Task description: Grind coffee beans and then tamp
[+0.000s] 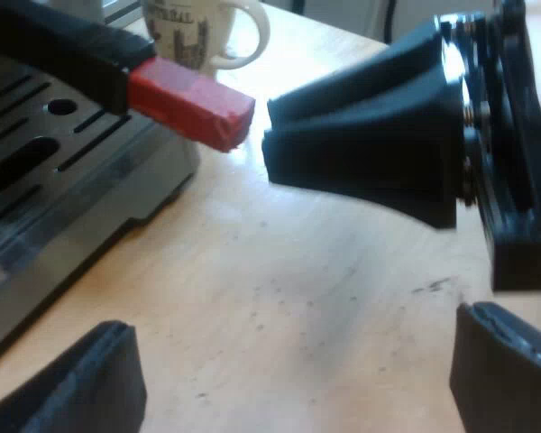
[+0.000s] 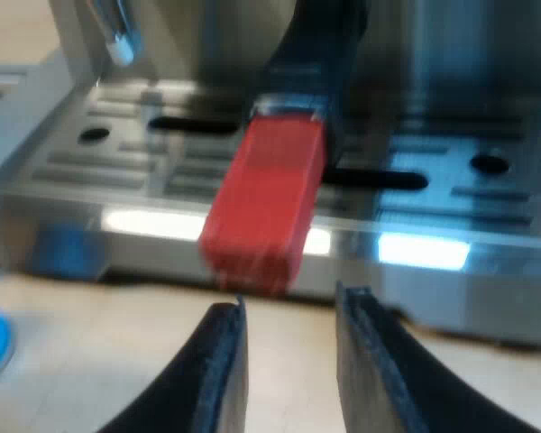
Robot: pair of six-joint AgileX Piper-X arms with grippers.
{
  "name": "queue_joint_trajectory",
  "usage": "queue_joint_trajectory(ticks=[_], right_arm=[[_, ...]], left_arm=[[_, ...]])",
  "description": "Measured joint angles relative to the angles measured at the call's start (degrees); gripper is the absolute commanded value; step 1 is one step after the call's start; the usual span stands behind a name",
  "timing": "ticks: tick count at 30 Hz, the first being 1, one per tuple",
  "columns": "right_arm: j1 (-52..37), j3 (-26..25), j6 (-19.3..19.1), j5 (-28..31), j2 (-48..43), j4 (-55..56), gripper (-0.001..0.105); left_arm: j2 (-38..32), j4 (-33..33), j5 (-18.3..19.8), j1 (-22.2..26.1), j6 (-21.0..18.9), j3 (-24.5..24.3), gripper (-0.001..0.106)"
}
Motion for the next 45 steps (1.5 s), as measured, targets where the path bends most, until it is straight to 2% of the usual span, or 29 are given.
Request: queue_joint_trajectory(ticks=[5, 11, 16, 18, 21, 25, 26, 27, 35, 45], right_arm=[[4.0, 0.0, 2.1, 0.1, -2.7, 5.0, 0.055], [6.1, -1.5, 5.3, 0.1, -10.0, 12.2, 0.056], [5.6, -9.7, 8.2, -0.8, -14.5, 24.3, 0.056], [3.7, -15.9, 10.3, -4.6, -15.0, 32.4, 0.056], [0.8, -20.4, 12.2, -7.5, -14.5, 40.0, 0.056], [-3.4, -25.4, 12.7, -13.3, -12.5, 49.2, 0.056], [-6.7, -28.2, 12.8, -19.0, -10.0, 53.5, 0.056], [-8.3, -29.8, 12.8, -21.9, -8.2, 55.5, 0.056], [-12.9, -35.9, 13.1, -28.4, 1.1, 59.4, 0.056], [-16.3, -35.1, 12.6, -29.7, 5.5, 55.6, 0.056]], left_arm=[[-1.8, 0.0, 0.5, 0.0, 0.0, 0.0, 0.071], [-8.0, 1.4, 0.9, 0.0, 0.0, 0.0, 0.071], [-11.1, 4.1, -0.2, 0.0, 0.4, 0.0, 0.076], [-11.3, 4.3, -1.1, 0.0, 0.5, 0.0, 0.076], [-11.3, 4.3, -2.4, 0.0, 0.7, 0.0, 0.076], [-11.3, 4.3, -4.3, 0.0, 0.9, 0.0, 0.076], [-11.3, 4.3, -4.5, 0.0, 0.9, 0.0, 0.076], [-11.3, 4.3, -4.8, 0.0, 0.9, 0.0, 0.076], [-11.3, 4.3, -5.0, 0.0, 1.1, 0.0, 0.076], [-11.3, 4.3, -5.0, 0.0, 1.1, 0.0, 0.076]])
